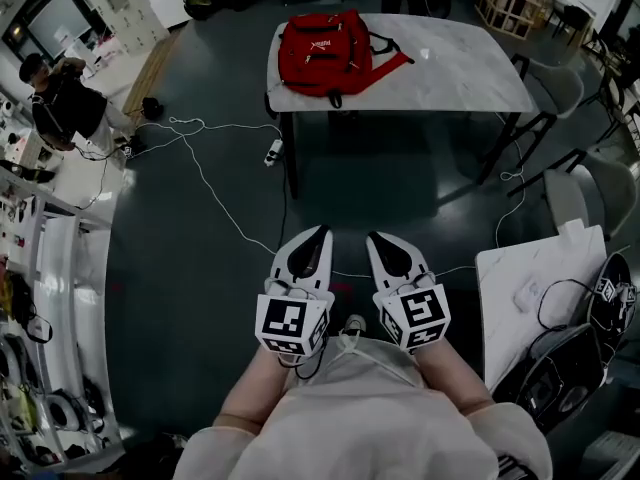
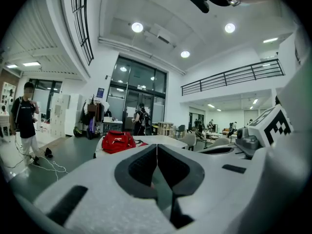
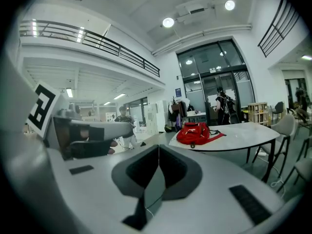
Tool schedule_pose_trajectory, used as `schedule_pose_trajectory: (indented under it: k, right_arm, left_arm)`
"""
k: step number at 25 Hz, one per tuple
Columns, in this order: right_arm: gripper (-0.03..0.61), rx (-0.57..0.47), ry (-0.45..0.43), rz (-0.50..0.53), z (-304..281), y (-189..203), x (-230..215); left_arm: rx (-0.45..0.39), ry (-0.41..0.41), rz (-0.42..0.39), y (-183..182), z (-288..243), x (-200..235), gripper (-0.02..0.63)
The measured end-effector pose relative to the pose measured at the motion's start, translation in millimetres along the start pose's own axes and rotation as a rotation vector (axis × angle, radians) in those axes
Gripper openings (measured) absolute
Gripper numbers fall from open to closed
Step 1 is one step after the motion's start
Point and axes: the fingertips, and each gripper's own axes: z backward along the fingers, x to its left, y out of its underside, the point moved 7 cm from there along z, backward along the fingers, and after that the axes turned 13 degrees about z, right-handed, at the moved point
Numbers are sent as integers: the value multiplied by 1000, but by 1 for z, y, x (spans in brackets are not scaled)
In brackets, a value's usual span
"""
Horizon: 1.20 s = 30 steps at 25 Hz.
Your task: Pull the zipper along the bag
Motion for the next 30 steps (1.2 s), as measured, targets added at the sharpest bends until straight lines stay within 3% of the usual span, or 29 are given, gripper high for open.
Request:
schedule_pose_trajectory:
  k: [7,14,23,30]
  right_arm:
    - [28,23,-18,-7,-53,-2,-14]
    - [28,36,21,13,-127,-30,-43]
    - [28,96,84,-24,-262,-55,-73]
    - [28,107,116,-46,-368,-78,-84]
  left_arm:
    - [10,-44,39,-6,-30,49,20]
    - [1,14,35,-47,-98,101,20]
    - [64,74,100,-90,-196,219,20]
    - [88,109,83,-127,-253,308,20]
